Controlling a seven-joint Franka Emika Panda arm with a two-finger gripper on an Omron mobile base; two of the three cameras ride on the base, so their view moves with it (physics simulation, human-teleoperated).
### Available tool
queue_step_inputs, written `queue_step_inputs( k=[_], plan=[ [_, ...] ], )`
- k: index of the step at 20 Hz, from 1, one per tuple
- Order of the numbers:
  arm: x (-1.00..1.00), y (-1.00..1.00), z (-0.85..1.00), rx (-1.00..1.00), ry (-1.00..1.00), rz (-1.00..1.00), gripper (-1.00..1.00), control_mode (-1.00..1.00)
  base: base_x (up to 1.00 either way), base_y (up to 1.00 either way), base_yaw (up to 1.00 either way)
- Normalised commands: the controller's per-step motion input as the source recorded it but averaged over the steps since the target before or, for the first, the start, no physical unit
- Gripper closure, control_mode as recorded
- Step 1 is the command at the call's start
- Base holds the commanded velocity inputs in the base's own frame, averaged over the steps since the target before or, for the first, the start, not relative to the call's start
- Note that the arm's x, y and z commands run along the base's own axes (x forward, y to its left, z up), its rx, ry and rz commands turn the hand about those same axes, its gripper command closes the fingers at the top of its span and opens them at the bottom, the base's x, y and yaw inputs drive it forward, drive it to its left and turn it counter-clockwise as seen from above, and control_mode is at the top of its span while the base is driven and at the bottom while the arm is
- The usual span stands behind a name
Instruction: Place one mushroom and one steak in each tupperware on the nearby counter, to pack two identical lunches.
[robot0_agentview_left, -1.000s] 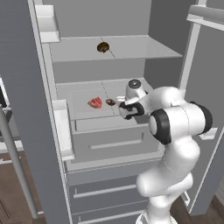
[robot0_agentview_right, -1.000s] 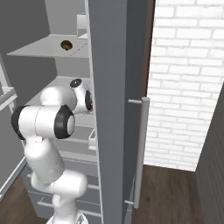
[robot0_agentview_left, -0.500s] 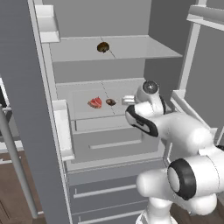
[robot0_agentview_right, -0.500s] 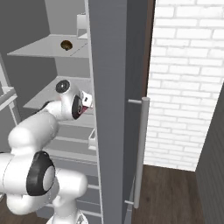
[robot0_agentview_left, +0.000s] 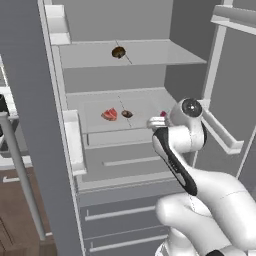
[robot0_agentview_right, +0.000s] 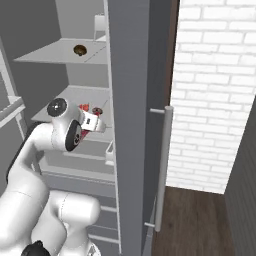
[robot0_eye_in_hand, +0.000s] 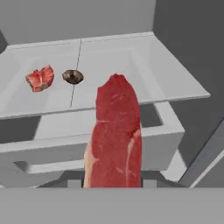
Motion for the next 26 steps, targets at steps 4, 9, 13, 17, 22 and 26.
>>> queue_step_inputs(
  k=[4,9,13,17,22,26],
  plan=[
    [0.0,0.0,0.0,0.0,0.0,0.0,1.0,1.0,-1.0,0.81,0.19],
    [0.0,0.0,0.0,0.0,0.0,0.0,1.0,1.0,-0.95,1.0,0.23],
    [0.0,0.0,0.0,0.0,0.0,0.0,1.0,1.0,-0.53,1.0,0.25],
    [0.0,0.0,0.0,0.0,0.0,0.0,1.0,1.0,-0.1,1.0,0.28],
    [0.0,0.0,0.0,0.0,0.0,0.0,1.0,1.0,0.47,1.0,0.26],
    [0.0,0.0,0.0,0.0,0.0,0.0,1.0,1.0,0.53,1.0,0.41]
  ],
)
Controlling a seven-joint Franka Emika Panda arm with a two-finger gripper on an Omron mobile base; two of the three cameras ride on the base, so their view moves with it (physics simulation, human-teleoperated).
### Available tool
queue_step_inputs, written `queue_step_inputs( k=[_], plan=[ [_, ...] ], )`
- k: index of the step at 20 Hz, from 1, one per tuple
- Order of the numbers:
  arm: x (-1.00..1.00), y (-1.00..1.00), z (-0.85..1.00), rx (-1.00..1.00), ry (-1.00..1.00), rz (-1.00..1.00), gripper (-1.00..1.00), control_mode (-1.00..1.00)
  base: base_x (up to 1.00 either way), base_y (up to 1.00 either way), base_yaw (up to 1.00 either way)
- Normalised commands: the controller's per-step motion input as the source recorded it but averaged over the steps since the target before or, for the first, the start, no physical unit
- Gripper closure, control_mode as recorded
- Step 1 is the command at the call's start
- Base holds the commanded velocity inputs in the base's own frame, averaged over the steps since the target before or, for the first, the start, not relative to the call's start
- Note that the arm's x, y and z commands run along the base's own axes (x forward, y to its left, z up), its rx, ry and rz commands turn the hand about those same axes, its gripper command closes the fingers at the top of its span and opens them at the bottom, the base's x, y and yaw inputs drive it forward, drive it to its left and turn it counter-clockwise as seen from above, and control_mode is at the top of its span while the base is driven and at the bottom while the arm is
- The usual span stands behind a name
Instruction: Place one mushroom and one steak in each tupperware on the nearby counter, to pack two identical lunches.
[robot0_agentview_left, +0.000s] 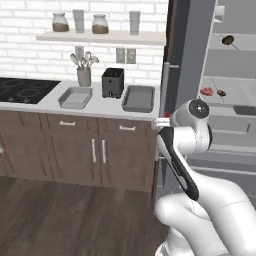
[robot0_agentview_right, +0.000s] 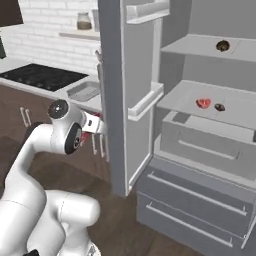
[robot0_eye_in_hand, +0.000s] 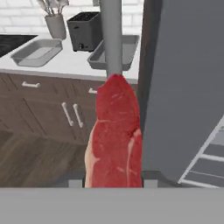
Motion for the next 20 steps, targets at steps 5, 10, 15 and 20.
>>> queue_step_inputs(
  k=[5,10,15,20],
  plan=[
    [0.0,0.0,0.0,0.0,0.0,0.0,1.0,1.0,0.46,1.0,0.55],
    [0.0,0.0,0.0,0.0,0.0,0.0,1.0,1.0,0.58,1.0,0.55],
    [0.0,0.0,0.0,0.0,0.0,0.0,1.0,1.0,0.97,0.86,0.45],
    [0.0,0.0,0.0,0.0,0.0,0.0,1.0,1.0,1.0,0.49,0.33]
  ],
)
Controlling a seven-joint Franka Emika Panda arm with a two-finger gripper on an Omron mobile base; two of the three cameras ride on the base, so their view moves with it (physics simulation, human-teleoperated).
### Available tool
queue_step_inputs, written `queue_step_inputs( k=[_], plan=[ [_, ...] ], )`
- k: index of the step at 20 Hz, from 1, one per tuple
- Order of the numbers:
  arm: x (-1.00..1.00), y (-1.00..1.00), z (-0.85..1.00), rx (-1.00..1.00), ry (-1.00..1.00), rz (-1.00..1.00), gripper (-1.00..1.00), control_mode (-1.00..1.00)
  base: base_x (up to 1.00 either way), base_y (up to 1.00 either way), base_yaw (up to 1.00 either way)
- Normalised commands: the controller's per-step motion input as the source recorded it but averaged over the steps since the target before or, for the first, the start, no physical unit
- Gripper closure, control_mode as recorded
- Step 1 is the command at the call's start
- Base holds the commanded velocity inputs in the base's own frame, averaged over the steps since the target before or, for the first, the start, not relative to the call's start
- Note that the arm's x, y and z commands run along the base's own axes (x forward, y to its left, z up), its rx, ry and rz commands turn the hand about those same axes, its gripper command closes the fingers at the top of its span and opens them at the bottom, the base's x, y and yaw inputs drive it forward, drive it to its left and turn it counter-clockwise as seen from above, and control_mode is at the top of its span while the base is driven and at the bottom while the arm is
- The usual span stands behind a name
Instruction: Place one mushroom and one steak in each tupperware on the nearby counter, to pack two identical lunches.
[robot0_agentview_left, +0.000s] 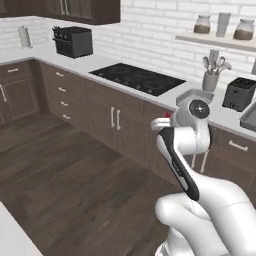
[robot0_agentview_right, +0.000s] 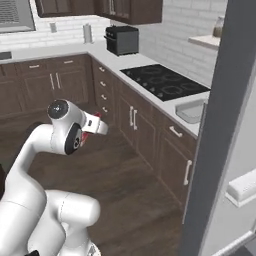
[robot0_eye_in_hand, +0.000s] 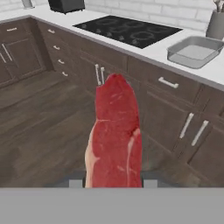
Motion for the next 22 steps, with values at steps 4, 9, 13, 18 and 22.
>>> queue_step_inputs(
  k=[4,9,13,18,22],
  plan=[
    [0.0,0.0,0.0,0.0,0.0,0.0,1.0,1.0,1.0,0.19,0.11],
    [0.0,0.0,0.0,0.0,0.0,0.0,1.0,1.0,1.0,0.37,0.21],
    [0.0,0.0,0.0,0.0,0.0,0.0,1.0,1.0,0.97,0.04,0.06],
    [0.0,0.0,0.0,0.0,0.0,0.0,1.0,1.0,0.5,-0.15,-0.3],
    [0.0,0.0,0.0,0.0,0.0,0.0,1.0,1.0,0.48,-0.2,-0.48]
  ],
)
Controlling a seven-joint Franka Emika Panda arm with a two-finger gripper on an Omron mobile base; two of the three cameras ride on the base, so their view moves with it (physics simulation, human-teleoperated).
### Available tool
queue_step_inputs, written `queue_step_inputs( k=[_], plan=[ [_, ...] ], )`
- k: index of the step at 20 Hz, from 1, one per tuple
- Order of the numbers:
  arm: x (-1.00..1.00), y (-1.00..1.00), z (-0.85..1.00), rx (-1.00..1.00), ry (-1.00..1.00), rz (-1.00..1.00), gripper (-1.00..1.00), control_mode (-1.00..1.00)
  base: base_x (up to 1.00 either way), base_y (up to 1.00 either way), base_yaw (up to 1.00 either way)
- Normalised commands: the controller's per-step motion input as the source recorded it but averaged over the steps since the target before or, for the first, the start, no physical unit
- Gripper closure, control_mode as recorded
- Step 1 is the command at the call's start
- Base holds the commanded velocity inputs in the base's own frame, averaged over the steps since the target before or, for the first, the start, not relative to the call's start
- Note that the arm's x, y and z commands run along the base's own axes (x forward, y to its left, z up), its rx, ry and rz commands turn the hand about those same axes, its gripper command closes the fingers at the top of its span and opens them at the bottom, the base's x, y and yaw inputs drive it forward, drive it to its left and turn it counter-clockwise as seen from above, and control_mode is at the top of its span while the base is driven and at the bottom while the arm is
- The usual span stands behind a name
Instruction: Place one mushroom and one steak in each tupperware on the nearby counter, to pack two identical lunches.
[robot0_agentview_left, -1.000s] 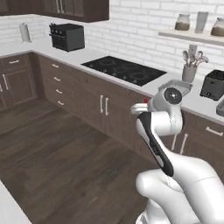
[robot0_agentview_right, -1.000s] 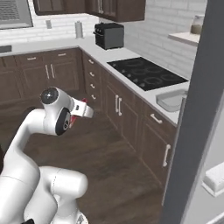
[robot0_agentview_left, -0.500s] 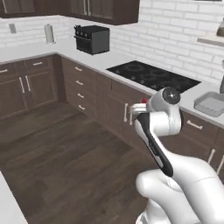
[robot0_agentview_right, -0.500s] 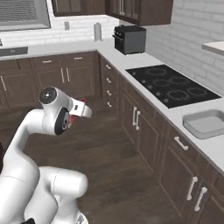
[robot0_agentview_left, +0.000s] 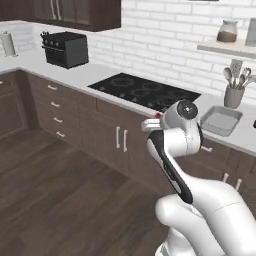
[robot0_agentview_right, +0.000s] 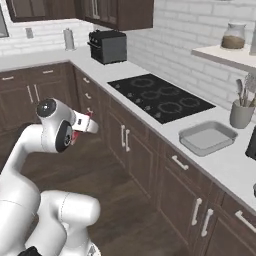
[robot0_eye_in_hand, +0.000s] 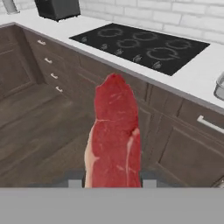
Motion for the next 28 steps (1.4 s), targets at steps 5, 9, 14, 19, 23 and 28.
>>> queue_step_inputs(
  k=[5,9,14,19,23,28],
  plan=[
    [0.0,0.0,0.0,0.0,0.0,0.0,1.0,1.0,0.6,-0.15,-0.51],
    [0.0,0.0,0.0,0.0,0.0,0.0,1.0,1.0,0.72,-0.07,-0.51],
    [0.0,0.0,0.0,0.0,0.0,0.0,1.0,1.0,0.59,-0.11,-0.52],
    [0.0,0.0,0.0,0.0,0.0,0.0,1.0,1.0,0.41,-0.27,-0.51],
    [0.0,0.0,0.0,0.0,0.0,0.0,1.0,1.0,0.33,-0.29,-0.51],
    [0.0,0.0,0.0,0.0,0.0,0.0,1.0,1.0,0.19,-0.37,-0.53]
  ],
)
